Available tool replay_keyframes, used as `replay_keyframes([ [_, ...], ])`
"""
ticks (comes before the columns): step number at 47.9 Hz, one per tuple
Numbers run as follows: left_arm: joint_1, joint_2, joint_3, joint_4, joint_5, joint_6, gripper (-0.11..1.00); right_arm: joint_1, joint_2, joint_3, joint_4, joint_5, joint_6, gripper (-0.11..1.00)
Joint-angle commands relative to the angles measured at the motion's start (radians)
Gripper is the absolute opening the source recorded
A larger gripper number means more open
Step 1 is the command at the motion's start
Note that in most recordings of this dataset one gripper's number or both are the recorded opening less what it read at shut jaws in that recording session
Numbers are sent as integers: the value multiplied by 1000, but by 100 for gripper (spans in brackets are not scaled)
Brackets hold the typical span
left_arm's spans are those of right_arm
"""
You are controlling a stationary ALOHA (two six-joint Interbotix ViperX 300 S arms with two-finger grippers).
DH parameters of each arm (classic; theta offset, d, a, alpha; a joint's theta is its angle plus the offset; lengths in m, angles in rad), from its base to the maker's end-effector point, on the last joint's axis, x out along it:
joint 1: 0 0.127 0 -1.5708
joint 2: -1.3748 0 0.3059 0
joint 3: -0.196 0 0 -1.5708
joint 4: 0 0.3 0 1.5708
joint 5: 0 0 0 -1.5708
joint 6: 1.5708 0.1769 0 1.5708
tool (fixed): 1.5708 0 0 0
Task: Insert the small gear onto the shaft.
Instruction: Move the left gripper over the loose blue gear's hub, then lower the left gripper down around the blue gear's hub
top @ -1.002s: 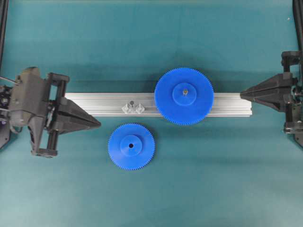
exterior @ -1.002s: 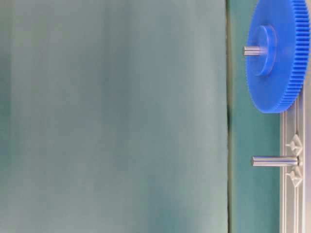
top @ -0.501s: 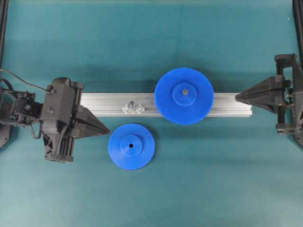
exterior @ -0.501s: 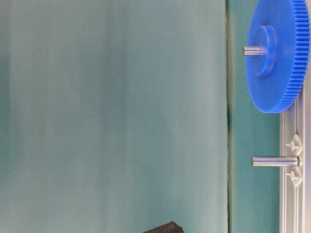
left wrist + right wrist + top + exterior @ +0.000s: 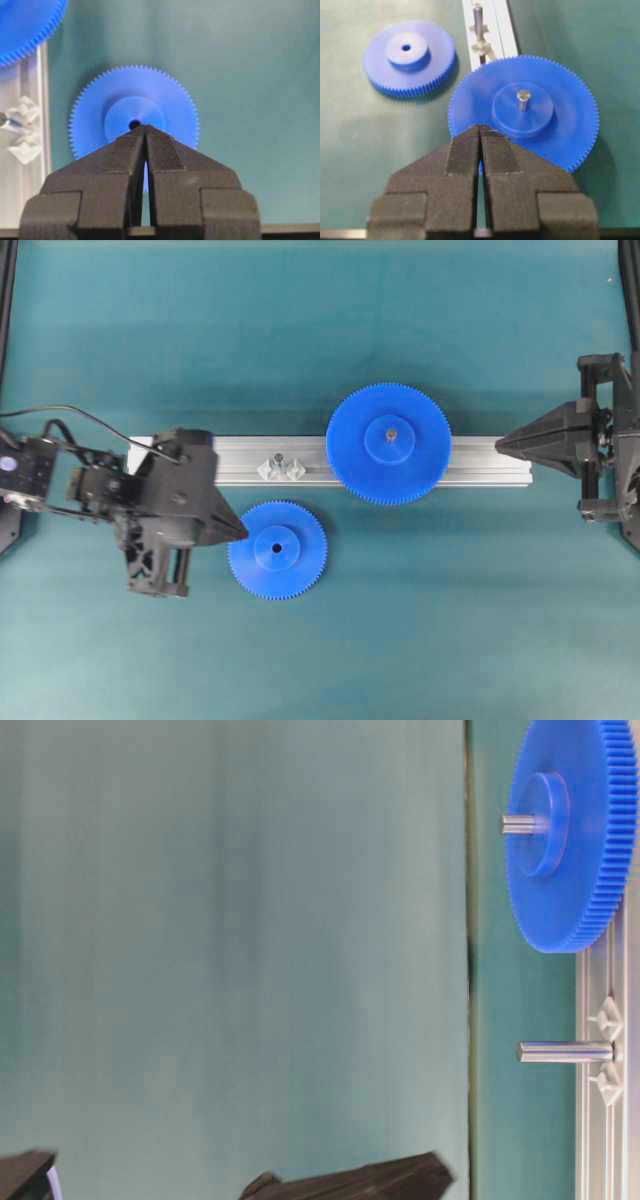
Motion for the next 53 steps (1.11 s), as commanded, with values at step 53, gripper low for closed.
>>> replay_keyframes([
  [53, -9, 319, -285, 9, 268, -78, 0, -9, 5, -26, 2, -8, 11, 3],
])
